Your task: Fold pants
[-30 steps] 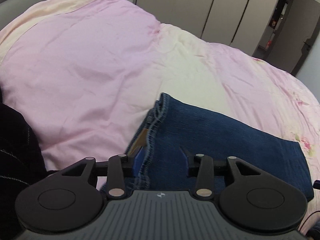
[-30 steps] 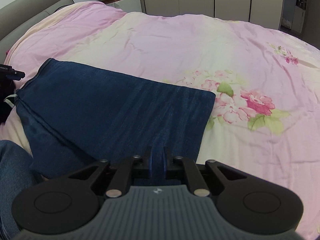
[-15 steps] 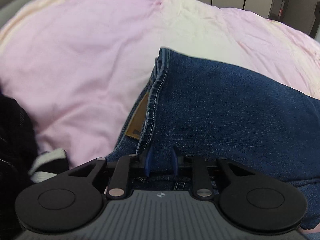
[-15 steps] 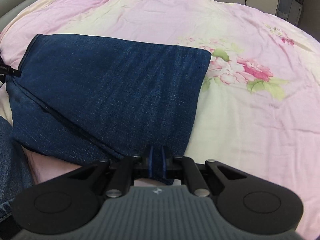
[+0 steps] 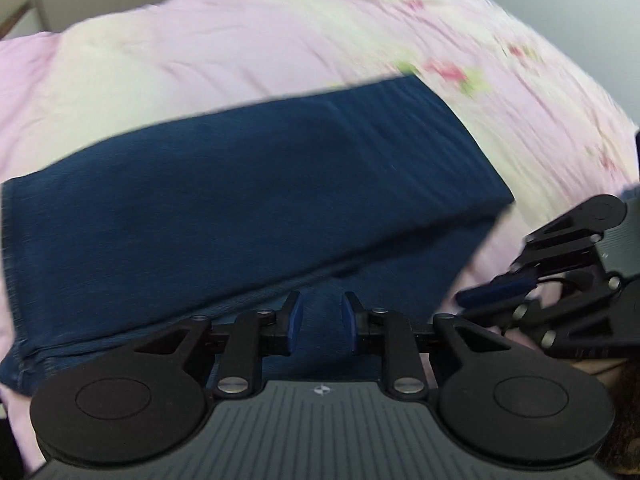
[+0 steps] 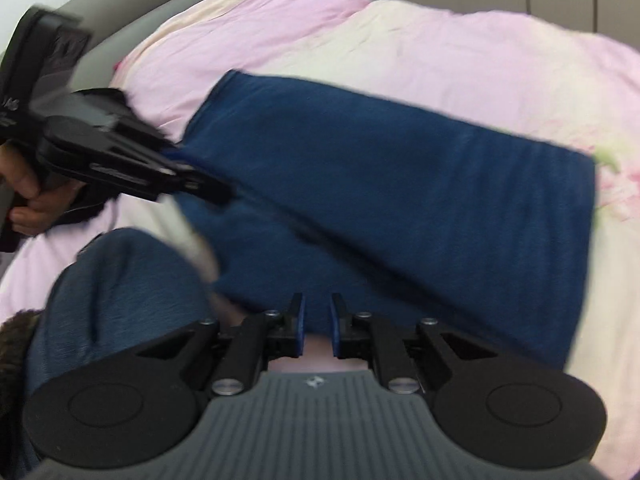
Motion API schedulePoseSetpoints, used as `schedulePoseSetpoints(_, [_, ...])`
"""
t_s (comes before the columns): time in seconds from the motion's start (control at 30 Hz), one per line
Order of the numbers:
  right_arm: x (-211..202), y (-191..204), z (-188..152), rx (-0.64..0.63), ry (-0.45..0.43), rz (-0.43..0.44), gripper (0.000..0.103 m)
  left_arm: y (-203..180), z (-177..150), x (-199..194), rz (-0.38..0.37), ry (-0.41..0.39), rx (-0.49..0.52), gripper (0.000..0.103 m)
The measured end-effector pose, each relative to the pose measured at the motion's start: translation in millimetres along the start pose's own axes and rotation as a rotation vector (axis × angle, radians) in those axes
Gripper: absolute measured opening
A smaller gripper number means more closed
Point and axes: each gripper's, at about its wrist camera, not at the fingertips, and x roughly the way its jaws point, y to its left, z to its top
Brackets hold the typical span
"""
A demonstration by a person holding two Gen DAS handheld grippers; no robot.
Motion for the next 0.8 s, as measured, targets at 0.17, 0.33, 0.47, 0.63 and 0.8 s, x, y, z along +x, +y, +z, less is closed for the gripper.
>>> schedulePoseSetpoints(0.17, [30.3, 22.1, -10.5, -0.038, 0.077, 0.117, 0.012, -0.6, -0.5, 16.7, 0.007, 0.03, -0.043, 0.027])
schedulePoseSetpoints(0.33, [44.8, 28.3, -1.7, -0.106, 0.009, 0.119, 0.045, 14.2, -4.0, -0.6, 0.038, -0.002, -0.128, 0.027])
schedulePoseSetpoints(0.47, [47.9, 39.0, 6.6, -0.22, -0.032, 0.131, 0.058, 19.8, -6.3, -2.5, 0.05, 0.003, -0.196, 0.027])
schedulePoseSetpoints(0.63, [64.1, 32.0, 13.8, -0.175, 0.027, 0.24, 0.032, 28.8, -5.6, 5.7, 0.042, 0.024, -0.237, 0.027])
schedulePoseSetpoints(0.8, [70.8, 23.1, 4.2, -0.05, 0.094, 0.284, 0.0, 18.1, 2.3, 26.2, 0.063, 0.073, -0.171, 0.027])
